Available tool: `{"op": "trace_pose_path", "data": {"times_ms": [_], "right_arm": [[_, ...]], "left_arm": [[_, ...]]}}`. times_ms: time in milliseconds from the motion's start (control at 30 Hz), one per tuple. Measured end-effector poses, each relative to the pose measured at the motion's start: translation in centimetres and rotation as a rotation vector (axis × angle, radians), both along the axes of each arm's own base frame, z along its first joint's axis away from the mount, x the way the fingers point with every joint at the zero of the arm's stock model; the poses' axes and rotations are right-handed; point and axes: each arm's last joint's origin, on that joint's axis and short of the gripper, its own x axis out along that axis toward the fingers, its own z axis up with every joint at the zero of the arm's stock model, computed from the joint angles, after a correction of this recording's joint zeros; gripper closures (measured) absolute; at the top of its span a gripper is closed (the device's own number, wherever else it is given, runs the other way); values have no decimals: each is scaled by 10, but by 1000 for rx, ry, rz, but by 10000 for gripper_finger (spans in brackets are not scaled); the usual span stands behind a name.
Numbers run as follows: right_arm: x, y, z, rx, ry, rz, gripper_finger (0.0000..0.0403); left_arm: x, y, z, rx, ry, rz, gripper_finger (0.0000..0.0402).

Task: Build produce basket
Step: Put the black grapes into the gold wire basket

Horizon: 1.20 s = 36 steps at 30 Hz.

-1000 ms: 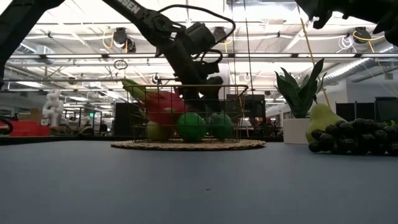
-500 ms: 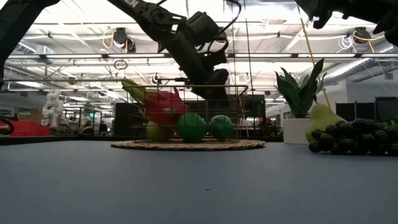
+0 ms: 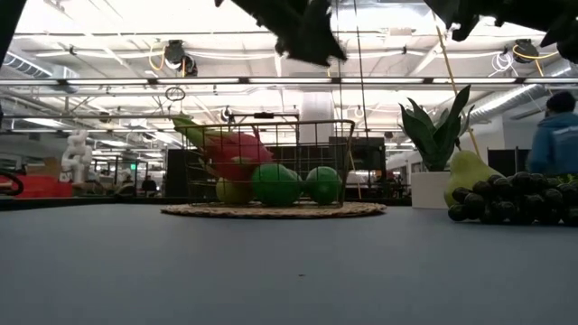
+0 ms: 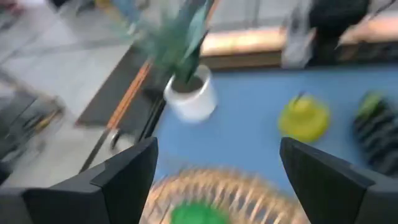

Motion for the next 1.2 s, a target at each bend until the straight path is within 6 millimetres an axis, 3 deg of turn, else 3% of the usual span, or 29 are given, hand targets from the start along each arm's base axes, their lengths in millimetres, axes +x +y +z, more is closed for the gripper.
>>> {"op": "trace_pose_path", "data": {"times_ms": [167,300,533,733,1033,1200], "right_arm": [[3,0,2,4,42,2,106],[5,0,4,3,67,2,106],[6,0,5,6,67,6,106],[6,0,5,4,71,5,106],[6,0,5,9,69,8,106],[6,0,4,46,61,40,106]], "left_arm": [[13,-17,-12,-73,-20,-210,78],[33,-39,-45,-115,24,-433,92],[69,-77,-107,-73,-10,-538,113],[67,-117,-138,34,139,-672,126],[30,-158,-132,133,455,-560,146],[43,-163,-120,131,255,-536,147]]}}
